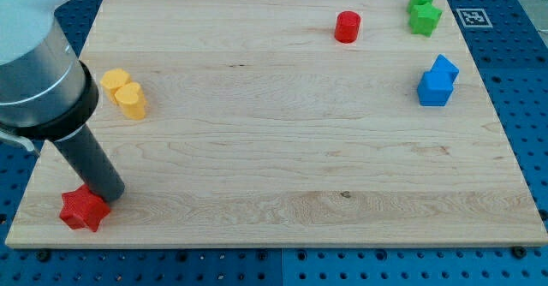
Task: Move the arm away from the red star
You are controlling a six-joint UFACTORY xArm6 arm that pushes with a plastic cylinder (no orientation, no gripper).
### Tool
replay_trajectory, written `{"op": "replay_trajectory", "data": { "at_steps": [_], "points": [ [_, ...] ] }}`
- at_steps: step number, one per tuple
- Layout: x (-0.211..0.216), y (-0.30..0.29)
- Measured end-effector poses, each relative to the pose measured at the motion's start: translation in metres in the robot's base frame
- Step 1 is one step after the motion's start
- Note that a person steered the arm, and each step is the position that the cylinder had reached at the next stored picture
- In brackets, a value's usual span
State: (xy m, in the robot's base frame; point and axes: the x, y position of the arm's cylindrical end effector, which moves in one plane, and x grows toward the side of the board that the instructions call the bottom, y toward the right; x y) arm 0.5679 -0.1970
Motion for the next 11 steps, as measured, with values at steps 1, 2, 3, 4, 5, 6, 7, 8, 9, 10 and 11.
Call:
{"op": "replay_trajectory", "data": {
  "at_steps": [1,2,3,4,5,6,7,8,9,10,11],
  "points": [
    [0.000,0.005],
    [0.000,0.049],
    [0.000,0.068],
    [0.000,0.068],
    [0.000,0.071],
    [-0.013,0.090],
    [-0.017,0.123],
    [-0.024,0.152],
    [-0.032,0.163],
    [-0.032,0.163],
    [-0.032,0.163]
  ]
}}
